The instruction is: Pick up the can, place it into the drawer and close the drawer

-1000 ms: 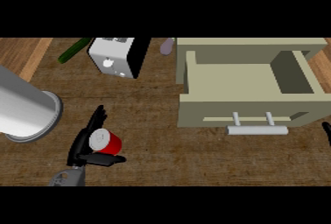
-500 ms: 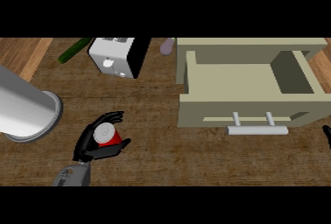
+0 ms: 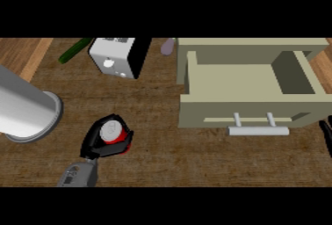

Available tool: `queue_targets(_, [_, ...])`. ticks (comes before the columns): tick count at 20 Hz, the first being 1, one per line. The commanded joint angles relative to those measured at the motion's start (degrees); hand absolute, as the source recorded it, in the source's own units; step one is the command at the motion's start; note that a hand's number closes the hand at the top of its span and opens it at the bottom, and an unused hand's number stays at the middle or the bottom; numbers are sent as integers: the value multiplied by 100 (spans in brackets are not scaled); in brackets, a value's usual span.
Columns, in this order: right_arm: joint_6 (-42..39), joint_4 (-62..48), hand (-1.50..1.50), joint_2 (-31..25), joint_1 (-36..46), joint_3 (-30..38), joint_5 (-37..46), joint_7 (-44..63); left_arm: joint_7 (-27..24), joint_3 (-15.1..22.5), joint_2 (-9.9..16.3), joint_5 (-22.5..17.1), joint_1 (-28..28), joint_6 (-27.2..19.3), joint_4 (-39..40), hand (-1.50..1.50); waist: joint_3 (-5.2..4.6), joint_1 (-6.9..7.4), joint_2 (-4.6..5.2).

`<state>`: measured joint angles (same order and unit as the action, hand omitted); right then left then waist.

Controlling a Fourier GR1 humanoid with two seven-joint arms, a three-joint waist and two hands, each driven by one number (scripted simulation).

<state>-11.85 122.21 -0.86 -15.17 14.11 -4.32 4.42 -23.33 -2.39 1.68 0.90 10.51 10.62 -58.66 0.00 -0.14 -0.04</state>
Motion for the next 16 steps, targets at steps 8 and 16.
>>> queue_targets(8, [-45, 453, -150, 81, -291, 35, -131, 215, 483, -865, 68, -521, 94, -1048, -611, 150, 1, 4, -7])
queue_targets(16, [117, 567, -150, 83, -551, -251, -63, -5, 1447, -356, 72, -362, 500, -1229, -1630, 150, 2, -7, -9])
